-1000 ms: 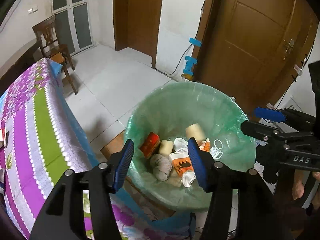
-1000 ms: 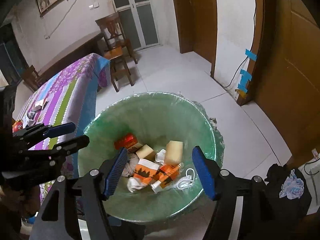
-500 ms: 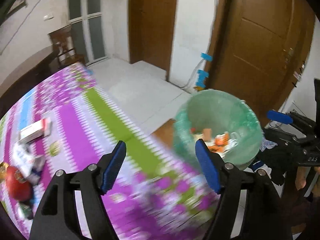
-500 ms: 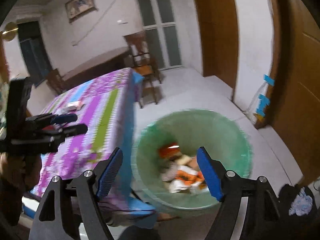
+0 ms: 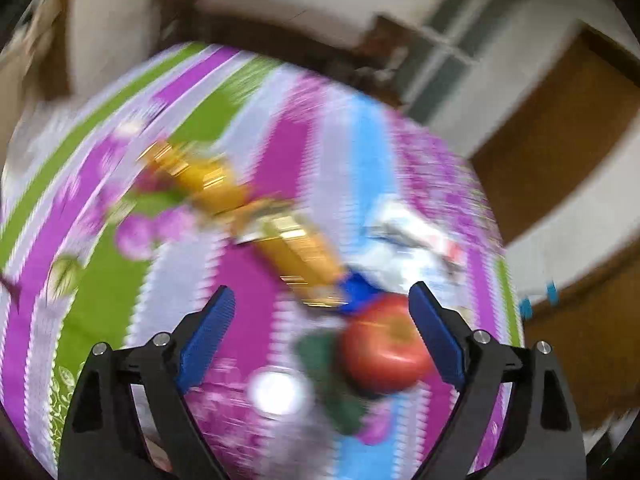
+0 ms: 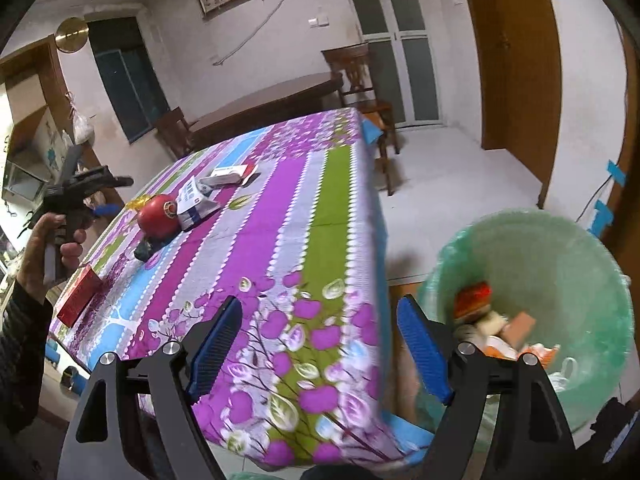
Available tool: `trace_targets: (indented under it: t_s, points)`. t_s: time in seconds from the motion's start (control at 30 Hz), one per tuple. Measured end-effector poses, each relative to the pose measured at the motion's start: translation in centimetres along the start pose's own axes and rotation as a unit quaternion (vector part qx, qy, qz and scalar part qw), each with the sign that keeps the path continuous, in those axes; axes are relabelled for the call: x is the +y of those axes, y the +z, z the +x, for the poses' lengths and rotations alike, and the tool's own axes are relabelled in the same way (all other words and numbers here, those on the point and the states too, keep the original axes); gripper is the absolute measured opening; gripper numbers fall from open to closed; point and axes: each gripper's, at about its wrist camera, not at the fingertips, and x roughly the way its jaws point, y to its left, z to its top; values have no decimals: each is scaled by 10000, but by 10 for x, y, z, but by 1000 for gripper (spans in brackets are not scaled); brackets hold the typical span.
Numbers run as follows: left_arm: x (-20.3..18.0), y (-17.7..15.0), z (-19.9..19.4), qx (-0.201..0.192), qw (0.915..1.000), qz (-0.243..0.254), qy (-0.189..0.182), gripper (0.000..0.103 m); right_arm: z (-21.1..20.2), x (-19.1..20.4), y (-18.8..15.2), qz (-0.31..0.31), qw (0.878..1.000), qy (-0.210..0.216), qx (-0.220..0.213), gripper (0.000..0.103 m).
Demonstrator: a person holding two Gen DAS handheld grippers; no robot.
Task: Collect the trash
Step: 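Move both tools back over the table, then grasp the gold cigarette box with the left tool while the right tool grasps the white medicine box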
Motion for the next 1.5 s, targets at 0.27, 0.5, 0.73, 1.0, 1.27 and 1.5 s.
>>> trace_targets:
  t_s: [0.27, 0.5, 0.73, 1.0, 1.27, 1.5]
  points:
    - [2, 14, 58, 492, 9969, -103, 608, 85, 38, 34, 27, -432, 9985, 288, 158, 80]
    - [-6, 25, 85, 543, 9938, 149, 954, 87, 92, 79, 87, -1416, 9873, 471, 545, 80]
    - [-16, 21, 85, 283, 9930, 444, 1058, 59, 179, 121, 152, -2187, 9690, 645, 949, 80]
    - [-25, 17, 86, 182, 9947, 664, 758, 35, 288, 153, 213, -2846, 9400, 719, 1740, 72]
    - [-19, 21, 88, 233, 9968, 617, 444, 35, 366, 188, 230, -3589, 8926, 972, 2548, 72]
    - [-21, 23, 91, 194, 9964, 703, 421, 36, 398, 224, 220, -4106, 8599, 1133, 2814, 70]
